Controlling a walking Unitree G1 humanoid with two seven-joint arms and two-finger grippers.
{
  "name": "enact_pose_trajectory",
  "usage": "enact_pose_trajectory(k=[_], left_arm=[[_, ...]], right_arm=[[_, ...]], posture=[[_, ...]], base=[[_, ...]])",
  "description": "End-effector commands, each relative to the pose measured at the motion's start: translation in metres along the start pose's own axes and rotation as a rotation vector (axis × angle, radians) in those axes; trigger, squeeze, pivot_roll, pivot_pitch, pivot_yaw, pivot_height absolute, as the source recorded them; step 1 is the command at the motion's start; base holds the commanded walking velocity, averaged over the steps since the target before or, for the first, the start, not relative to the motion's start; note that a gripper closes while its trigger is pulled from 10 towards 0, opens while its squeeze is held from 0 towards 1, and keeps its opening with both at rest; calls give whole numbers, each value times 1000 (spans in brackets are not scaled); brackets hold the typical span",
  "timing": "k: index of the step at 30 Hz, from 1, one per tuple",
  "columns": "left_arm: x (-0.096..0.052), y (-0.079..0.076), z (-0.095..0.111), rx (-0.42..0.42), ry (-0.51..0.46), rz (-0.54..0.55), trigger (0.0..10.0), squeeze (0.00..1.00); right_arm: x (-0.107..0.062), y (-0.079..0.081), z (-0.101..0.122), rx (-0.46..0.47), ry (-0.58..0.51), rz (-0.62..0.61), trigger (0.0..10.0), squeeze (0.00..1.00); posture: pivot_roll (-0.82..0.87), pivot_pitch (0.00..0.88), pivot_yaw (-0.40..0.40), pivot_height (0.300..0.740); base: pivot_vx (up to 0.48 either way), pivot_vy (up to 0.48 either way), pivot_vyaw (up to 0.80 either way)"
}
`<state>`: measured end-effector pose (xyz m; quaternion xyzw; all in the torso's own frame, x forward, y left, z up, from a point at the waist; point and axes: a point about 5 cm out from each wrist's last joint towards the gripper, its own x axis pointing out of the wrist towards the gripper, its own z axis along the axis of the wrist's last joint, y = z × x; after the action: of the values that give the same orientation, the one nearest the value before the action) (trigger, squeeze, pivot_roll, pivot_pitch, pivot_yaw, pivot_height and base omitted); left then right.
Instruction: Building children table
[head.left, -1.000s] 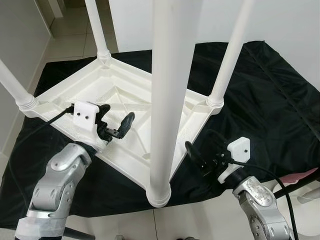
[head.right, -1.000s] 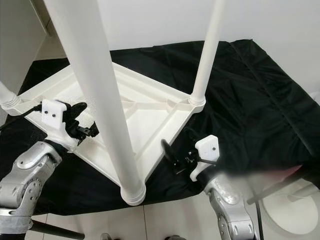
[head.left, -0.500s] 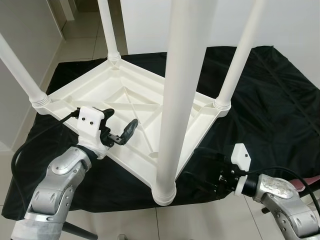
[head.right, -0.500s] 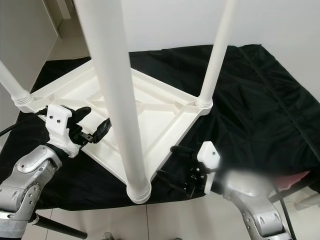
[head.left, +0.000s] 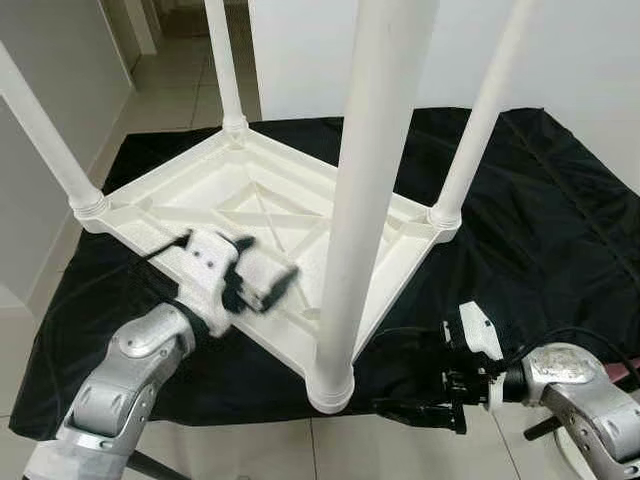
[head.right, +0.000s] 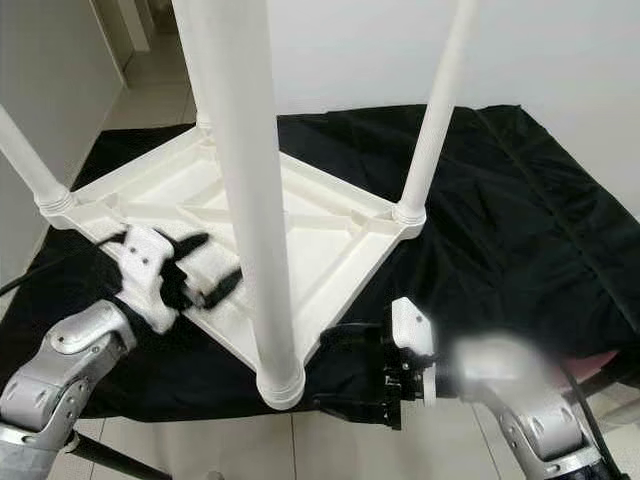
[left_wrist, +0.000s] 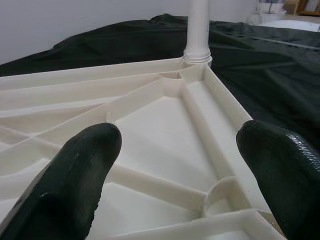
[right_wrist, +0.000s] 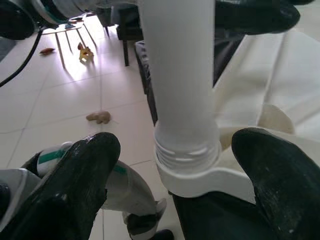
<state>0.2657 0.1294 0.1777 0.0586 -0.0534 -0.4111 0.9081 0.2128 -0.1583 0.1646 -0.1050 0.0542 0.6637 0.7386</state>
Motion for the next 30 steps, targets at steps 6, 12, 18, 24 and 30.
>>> enact_pose_trajectory(k=[6, 12, 18, 24, 30], left_arm=[[-2, -14, -10, 2, 46, -69, 10000, 0], [-6, -17, -13, 4, 52, -76, 10000, 0], [-8, -19, -15, 2, 57, -77, 10000, 0], [-12, -20, -17, 3, 73, -76, 10000, 0], [-13, -18, -19, 8, 84, -74, 10000, 0]], right_arm=[[14, -4, 3, -29, -16, 54, 10000, 0], [31, -11, 0, -52, -46, 24, 10000, 0], [48, -16, 1, -66, -97, -44, 10000, 0], [73, -25, 6, -34, -219, -198, 10000, 0], [84, -23, 3, -9, -246, -245, 10000, 0]], posture=[[-53, 33, 29, 740], [-26, 27, 8, 740], [-14, 21, -1, 740], [0, 20, -4, 740], [0, 18, -8, 740]], base=[[0, 0, 0], [0, 0, 0], [0, 0, 0], [0, 0, 0], [0, 0, 0]])
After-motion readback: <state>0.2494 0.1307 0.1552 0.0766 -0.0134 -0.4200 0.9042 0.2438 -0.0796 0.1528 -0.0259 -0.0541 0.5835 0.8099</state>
